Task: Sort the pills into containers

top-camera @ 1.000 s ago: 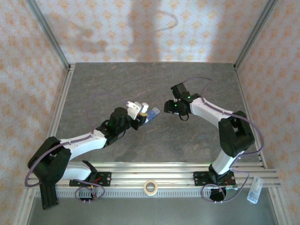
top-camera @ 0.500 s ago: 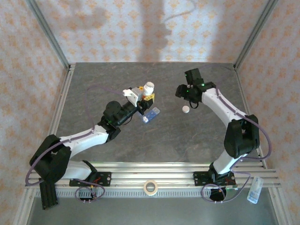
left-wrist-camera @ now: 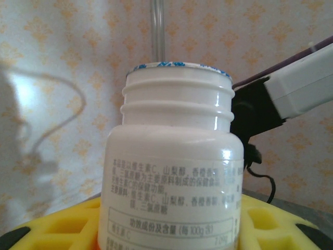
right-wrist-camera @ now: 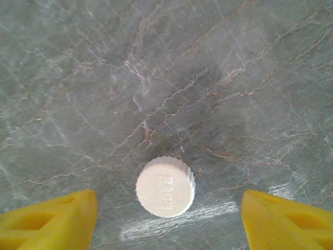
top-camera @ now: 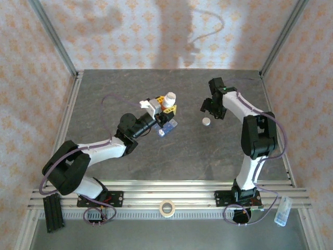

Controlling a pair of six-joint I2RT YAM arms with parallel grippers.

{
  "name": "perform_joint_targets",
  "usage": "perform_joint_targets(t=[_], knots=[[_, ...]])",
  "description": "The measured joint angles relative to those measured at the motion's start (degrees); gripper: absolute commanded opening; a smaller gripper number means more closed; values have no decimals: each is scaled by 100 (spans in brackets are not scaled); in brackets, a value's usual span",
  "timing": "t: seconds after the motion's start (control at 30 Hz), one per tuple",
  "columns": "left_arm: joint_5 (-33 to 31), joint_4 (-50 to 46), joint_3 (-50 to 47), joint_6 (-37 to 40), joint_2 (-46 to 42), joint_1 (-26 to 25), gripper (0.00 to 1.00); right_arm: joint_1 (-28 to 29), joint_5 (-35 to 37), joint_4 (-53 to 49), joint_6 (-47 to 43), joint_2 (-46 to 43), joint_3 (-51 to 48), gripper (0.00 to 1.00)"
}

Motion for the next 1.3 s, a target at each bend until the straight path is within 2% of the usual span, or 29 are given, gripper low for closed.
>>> perform_joint_targets(t=[0.47, 0.63, 1.03, 1.3], knots=[[70, 87, -2, -92, 131, 0, 0, 208, -20, -17, -275, 514, 9, 71], [70, 107, -2, -98, 133, 0, 0, 249, -13, -24, -367, 785, 22, 65], [70, 129, -2, -111, 203, 0, 0, 251, 133, -85, -411, 800, 39, 53], [74, 131, -2, -109, 214, 0, 0, 254, 151, -96, -448, 802, 61, 52]])
